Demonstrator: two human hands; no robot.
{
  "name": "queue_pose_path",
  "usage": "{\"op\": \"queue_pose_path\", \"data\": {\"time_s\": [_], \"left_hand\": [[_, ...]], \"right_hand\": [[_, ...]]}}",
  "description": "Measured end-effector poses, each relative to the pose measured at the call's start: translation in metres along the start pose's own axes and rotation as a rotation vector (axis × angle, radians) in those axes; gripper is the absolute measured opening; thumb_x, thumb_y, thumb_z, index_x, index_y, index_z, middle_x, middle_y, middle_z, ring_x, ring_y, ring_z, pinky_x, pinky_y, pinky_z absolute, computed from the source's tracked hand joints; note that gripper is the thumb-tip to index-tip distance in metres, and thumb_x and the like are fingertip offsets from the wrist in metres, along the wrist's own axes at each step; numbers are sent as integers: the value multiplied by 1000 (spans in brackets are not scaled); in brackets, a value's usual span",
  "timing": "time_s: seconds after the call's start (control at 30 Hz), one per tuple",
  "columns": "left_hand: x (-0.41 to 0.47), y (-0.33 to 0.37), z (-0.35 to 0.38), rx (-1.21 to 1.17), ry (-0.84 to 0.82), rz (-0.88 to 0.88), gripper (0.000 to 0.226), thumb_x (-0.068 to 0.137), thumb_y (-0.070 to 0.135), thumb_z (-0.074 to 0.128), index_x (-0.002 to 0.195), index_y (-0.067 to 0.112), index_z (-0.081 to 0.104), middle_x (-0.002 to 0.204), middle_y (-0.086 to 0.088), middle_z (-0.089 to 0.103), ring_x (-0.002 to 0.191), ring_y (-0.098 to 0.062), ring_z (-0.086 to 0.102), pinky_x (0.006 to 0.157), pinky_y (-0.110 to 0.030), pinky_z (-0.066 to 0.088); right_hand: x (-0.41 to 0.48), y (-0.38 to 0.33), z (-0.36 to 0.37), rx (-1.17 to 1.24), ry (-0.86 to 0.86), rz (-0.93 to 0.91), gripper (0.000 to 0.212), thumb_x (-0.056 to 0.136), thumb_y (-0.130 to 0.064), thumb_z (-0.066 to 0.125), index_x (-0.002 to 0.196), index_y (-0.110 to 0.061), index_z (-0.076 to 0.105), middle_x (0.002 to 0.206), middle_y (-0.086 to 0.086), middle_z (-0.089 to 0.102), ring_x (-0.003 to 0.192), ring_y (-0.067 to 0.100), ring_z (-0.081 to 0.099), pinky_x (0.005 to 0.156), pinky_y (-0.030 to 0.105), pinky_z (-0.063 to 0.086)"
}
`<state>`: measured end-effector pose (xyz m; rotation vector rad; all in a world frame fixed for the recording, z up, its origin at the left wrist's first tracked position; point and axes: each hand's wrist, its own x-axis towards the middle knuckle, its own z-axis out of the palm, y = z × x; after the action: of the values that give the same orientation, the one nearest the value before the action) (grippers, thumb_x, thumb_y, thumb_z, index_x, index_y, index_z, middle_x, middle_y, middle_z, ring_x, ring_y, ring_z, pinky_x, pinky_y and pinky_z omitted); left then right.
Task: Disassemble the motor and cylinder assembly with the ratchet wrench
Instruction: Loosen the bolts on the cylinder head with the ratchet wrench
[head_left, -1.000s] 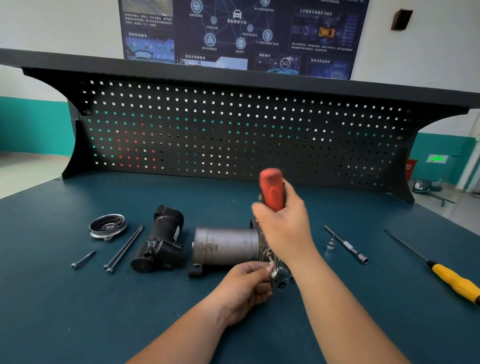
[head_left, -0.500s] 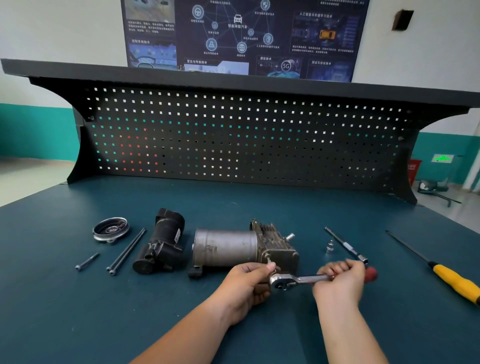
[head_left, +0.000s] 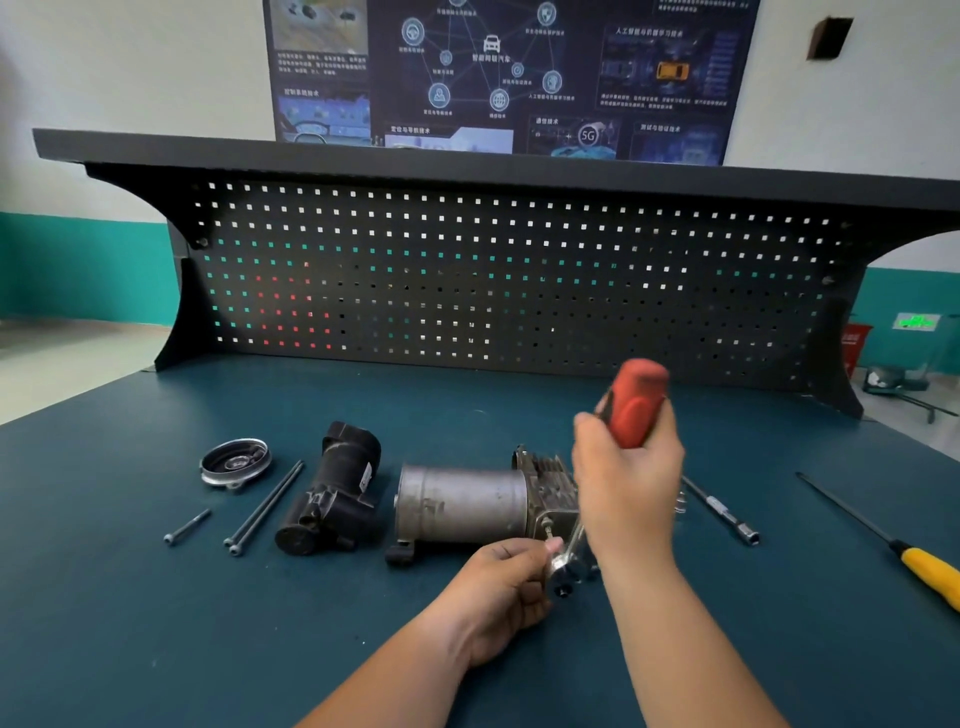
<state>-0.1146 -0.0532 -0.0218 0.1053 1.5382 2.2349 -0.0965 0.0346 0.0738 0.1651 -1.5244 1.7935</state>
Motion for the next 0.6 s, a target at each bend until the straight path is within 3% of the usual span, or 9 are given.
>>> {"op": "queue_pose_path", "data": {"time_s": [0.13,0.23,0.3,0.37,0.47,0.6], "left_hand": [[6,-2,0,11,29,-10,15,89,18,62,77,13,54,75,-7,39,61,-13,35,47,-18,45],[6,-2,2,-12,38,43,22,81,21,67,65,15,52,72,-7,45,60,-14,38,51,-18,44],[6,-4,3,-17,31,84,30,81,18,67,54,17,53,56,-1,50,47,-8,43,48,-17,42],[7,-6,4,-13,33,114,36,85,12,64,51,16,53,47,4,50,37,-3,42,44,-15,39],[9,-9,4,-8,56,131,32,84,10,65,54,14,56,47,3,51,36,-3,41,42,-14,35],[9,-9,5,-31,82,127,17,71,21,71,58,13,64,53,0,52,40,-3,40,45,-14,33]], "right_hand": [[-1,-3,10,-185,-240,-102,12,67,-15,56,71,-21,45,53,-9,35,48,8,32,45,20,30],[10,-1,5,-108,-203,25,16,69,-13,57,64,-26,49,50,-9,35,46,11,31,42,22,29],[21,3,-5,95,-134,144,32,79,0,55,66,-29,48,47,-9,36,39,8,30,37,19,26],[30,9,-18,279,-72,208,31,86,8,47,74,-20,44,45,-9,35,35,5,28,33,16,23],[33,23,-40,517,95,304,29,90,4,42,74,-20,40,44,-10,33,35,3,28,32,15,22],[26,44,-67,663,492,570,28,89,-11,42,65,-21,30,41,-11,29,34,5,27,34,15,22]]}}
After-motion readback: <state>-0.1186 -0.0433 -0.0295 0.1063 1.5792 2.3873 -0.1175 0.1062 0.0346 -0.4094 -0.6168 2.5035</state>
